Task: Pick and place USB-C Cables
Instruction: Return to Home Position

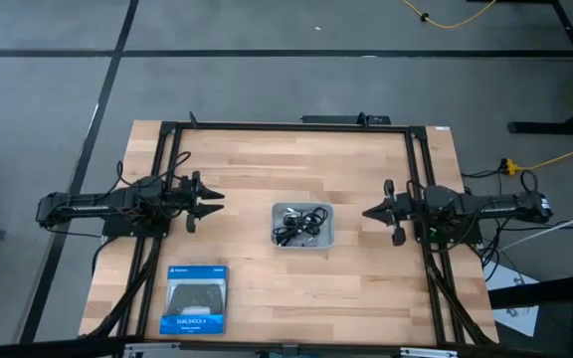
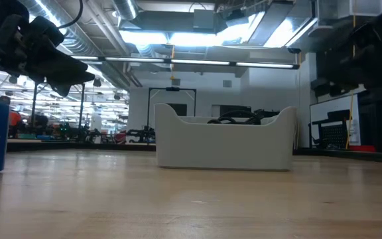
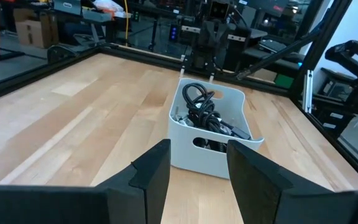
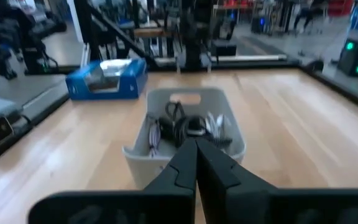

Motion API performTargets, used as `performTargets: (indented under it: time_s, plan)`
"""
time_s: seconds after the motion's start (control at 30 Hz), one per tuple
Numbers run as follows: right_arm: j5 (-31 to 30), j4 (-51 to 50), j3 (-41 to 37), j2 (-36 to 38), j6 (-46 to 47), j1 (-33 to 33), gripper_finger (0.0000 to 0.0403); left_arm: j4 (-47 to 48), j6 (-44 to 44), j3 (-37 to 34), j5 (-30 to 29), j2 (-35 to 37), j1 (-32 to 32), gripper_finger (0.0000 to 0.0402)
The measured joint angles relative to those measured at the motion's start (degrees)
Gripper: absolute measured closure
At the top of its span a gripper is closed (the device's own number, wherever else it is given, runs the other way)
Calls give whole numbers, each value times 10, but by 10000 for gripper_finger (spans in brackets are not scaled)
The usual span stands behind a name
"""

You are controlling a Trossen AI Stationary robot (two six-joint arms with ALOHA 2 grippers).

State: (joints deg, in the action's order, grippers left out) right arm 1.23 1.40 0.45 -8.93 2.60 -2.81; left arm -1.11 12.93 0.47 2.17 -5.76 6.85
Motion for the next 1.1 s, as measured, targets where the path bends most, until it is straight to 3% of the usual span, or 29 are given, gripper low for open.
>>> performTargets:
  time_s: [0.5, 1.1]
  plan:
    - [0, 0, 0, 90, 18, 0, 395, 0, 0, 0, 0, 0, 0, 250]
    - [-1, -1, 0, 81, 22, 0, 395, 0, 0, 0, 0, 0, 0, 250]
